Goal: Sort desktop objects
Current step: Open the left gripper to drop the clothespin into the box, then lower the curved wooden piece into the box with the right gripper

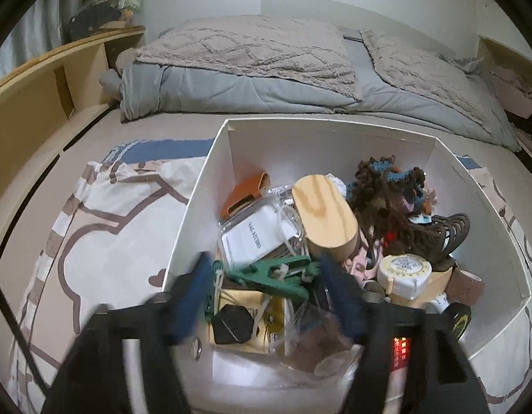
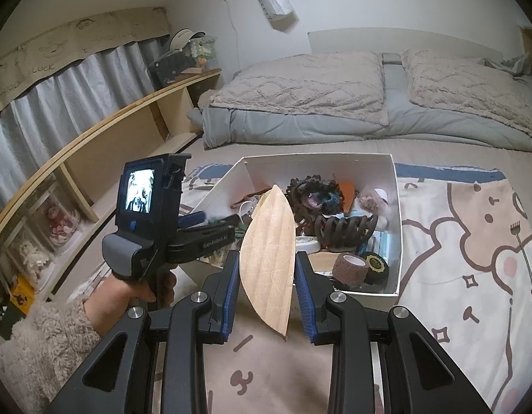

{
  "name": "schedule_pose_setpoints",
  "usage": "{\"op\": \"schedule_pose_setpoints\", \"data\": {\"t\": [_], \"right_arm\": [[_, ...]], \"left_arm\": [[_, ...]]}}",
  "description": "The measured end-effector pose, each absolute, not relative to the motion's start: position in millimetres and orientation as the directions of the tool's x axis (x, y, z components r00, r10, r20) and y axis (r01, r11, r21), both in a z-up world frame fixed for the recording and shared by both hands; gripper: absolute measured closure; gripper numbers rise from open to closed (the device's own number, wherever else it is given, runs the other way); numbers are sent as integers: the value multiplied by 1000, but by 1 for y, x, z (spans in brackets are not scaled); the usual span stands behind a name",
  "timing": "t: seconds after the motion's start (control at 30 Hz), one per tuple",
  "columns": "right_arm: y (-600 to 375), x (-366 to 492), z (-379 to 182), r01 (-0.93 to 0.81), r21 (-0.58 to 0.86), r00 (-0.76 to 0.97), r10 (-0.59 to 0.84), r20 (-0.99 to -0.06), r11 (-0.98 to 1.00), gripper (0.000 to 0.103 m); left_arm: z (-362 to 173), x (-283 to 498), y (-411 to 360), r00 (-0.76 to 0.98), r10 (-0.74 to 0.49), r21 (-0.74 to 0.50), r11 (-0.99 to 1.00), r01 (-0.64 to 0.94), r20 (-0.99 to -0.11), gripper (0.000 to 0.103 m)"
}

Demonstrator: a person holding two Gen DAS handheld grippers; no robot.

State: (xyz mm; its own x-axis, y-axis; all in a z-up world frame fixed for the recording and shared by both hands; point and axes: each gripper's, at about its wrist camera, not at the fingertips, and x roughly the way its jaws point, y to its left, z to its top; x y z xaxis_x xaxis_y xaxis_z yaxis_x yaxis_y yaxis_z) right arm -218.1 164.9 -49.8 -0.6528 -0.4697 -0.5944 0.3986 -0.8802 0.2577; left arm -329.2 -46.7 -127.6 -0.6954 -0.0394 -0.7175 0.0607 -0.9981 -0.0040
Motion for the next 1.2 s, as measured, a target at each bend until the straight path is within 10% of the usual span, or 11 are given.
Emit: {"op": "schedule_pose_setpoints", "data": {"t": [1.2], "right_arm": [[87,-300,-67,384,138,-631,-368,-682,-913,71]], "left_arm": [[-95,-222,-74,-784,119,-129,-990,-50,-610,17]]}}
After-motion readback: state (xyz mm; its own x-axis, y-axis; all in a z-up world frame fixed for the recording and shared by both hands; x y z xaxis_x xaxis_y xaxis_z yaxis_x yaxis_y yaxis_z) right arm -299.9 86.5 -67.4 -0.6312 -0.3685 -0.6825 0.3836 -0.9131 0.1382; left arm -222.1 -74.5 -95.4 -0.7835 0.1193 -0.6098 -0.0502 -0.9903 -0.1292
